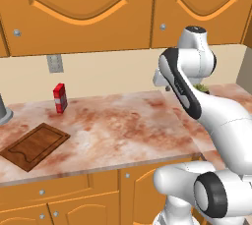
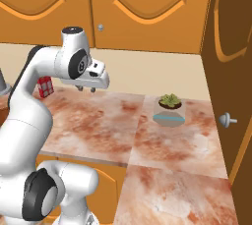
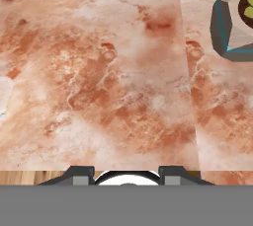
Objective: Open the drawer on the left and place the cutting tools on the cutting board.
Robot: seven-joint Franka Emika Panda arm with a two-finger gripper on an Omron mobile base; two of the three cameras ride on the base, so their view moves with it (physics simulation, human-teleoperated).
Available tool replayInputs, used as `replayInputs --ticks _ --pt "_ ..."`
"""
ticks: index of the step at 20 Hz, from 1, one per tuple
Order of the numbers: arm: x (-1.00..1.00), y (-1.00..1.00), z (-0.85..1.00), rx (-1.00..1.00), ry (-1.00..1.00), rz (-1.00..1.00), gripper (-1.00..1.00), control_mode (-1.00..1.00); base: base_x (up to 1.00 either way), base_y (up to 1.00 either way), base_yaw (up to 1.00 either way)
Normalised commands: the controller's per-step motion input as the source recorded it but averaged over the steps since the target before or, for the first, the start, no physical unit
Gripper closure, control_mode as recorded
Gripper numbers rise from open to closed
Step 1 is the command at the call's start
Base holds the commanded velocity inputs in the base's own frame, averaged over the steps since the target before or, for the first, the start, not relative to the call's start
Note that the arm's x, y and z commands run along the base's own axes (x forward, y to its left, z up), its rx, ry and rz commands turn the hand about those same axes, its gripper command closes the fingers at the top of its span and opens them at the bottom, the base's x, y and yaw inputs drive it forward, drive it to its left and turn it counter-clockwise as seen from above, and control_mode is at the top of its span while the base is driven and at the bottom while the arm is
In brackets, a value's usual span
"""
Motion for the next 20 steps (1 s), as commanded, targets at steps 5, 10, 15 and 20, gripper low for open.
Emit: replayInputs --ticks 5,10,15,20 --pt "-0.04 0.13 -0.04 0.0 -0.06 0.0 -1.0 -1.0 0.0 0.0 0.0" --pt "-0.16 0.46 -0.21 -0.01 -0.01 0.08 -1.0 -1.0 0.0 0.0 0.0" --pt "-0.42 0.53 -0.08 -0.04 0.0 0.09 -1.0 -1.0 0.0 0.0 0.0" --pt "-0.33 0.83 -0.12 -0.12 -0.12 0.19 -1.0 -1.0 0.0 0.0 0.0"
